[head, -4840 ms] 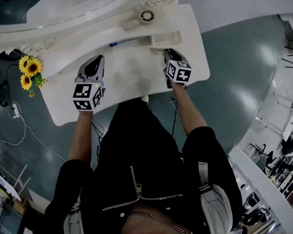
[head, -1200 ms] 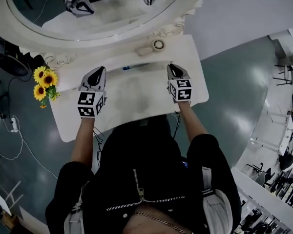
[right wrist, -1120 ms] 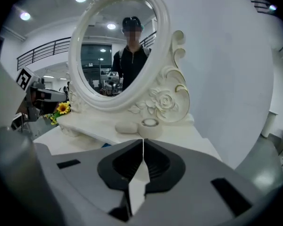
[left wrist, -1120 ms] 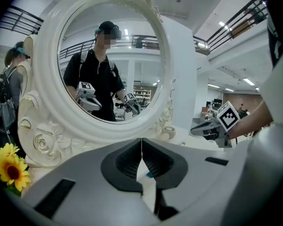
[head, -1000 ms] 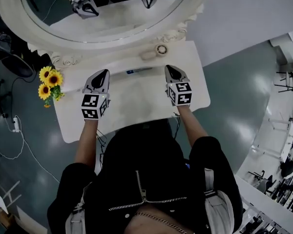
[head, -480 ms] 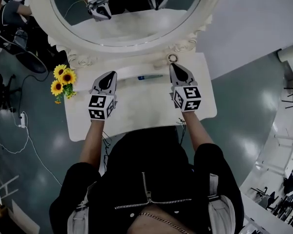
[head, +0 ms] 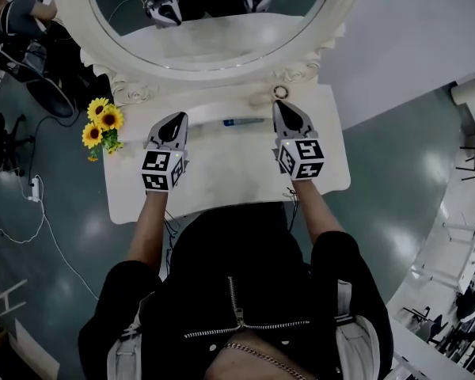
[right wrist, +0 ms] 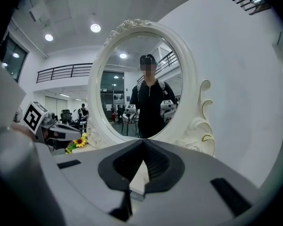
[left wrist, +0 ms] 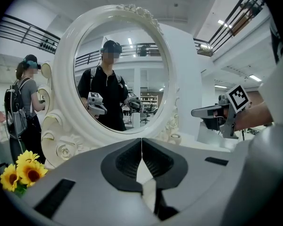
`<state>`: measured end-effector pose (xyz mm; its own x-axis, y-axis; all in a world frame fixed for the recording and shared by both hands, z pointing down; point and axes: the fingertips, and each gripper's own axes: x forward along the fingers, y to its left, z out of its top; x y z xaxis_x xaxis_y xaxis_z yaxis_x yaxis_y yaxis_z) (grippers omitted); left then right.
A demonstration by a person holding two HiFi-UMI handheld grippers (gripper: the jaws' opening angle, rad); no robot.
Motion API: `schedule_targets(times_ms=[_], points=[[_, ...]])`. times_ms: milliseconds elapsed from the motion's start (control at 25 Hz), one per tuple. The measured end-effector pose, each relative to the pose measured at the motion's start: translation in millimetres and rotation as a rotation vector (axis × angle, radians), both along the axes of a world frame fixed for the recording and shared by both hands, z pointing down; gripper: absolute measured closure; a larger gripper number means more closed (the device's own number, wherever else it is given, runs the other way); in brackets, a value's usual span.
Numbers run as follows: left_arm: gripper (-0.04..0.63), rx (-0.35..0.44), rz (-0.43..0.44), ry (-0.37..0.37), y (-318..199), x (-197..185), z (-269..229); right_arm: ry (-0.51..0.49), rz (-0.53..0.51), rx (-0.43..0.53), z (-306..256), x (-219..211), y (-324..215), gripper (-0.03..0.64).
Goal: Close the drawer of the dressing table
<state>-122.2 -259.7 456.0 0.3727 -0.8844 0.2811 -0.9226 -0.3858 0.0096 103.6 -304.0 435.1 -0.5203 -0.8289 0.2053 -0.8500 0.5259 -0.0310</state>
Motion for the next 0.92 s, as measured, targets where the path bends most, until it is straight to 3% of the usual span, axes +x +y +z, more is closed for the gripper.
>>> schedule_targets(times_ms=[920], points=[[0.574,-0.004,-0.014,-0.003,-2,-1,3,0.003,-0.018,-0.016,13,-1,-2,0.614]])
